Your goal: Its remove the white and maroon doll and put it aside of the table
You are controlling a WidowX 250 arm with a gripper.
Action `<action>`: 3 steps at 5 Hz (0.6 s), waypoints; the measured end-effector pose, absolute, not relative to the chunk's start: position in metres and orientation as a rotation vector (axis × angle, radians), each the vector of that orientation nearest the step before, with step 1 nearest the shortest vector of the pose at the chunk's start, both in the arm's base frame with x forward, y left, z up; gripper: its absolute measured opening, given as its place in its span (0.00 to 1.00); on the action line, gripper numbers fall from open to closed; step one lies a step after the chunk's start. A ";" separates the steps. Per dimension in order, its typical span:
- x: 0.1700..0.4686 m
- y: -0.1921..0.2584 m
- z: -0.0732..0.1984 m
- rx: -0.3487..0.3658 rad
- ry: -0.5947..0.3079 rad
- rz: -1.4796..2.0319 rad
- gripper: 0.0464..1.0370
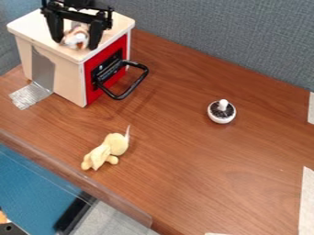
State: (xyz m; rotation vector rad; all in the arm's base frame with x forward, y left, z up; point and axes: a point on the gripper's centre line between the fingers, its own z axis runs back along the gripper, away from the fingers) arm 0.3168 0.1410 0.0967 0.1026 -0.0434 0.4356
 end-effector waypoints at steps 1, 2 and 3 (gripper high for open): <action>0.314 0.138 0.097 0.098 -0.055 0.440 0.65; 0.311 0.125 0.099 0.075 -0.059 0.424 0.49; 0.309 0.100 0.119 0.032 -0.121 0.425 0.48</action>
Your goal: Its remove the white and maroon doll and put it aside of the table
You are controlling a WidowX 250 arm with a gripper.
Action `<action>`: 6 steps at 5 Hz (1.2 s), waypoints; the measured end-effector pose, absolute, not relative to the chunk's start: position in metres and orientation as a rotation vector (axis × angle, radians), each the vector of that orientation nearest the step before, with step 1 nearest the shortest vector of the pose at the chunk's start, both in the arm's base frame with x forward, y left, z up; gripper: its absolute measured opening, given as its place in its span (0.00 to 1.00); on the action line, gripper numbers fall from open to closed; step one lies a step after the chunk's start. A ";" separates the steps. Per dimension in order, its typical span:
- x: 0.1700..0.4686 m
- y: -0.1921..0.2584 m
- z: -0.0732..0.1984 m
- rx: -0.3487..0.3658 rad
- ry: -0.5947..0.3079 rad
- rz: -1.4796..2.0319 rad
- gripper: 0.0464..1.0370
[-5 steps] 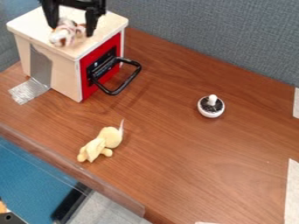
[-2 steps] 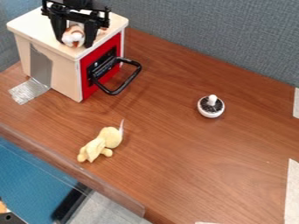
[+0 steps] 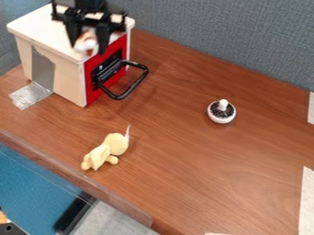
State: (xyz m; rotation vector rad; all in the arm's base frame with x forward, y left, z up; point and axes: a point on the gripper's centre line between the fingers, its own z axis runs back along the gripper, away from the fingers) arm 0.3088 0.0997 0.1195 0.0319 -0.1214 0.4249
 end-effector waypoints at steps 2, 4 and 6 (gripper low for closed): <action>0.283 0.000 0.126 -0.064 -0.157 0.241 0.48; 0.255 -0.087 0.064 -0.097 -0.019 0.072 0.48; 0.238 -0.103 0.011 -0.033 0.028 0.033 0.56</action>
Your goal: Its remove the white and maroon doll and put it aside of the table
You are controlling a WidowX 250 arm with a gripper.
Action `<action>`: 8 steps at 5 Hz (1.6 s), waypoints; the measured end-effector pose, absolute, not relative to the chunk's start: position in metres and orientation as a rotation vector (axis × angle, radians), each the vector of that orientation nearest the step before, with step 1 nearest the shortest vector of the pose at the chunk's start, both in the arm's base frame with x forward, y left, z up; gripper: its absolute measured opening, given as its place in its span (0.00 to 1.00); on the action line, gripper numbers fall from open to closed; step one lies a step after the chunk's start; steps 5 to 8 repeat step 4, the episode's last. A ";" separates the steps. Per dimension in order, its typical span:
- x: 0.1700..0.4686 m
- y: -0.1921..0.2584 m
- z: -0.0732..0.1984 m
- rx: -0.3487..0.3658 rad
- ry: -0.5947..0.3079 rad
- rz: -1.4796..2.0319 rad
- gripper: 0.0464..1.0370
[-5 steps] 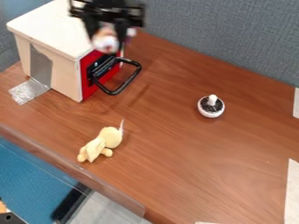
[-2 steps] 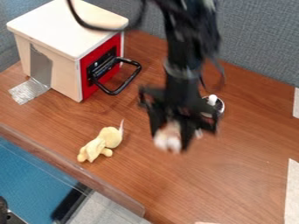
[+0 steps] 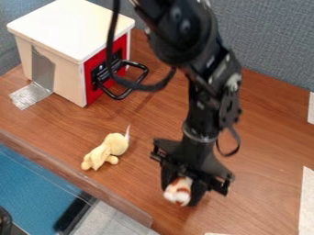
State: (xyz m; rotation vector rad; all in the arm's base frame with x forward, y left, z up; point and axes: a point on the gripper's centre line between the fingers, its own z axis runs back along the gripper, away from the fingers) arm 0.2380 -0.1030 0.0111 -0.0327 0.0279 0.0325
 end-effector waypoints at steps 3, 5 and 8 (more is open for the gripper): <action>0.236 -0.101 0.031 0.009 -0.033 0.059 0.97; 0.233 -0.103 0.060 -0.033 -0.076 0.047 0.96; 0.233 -0.103 0.060 -0.033 -0.076 0.047 0.96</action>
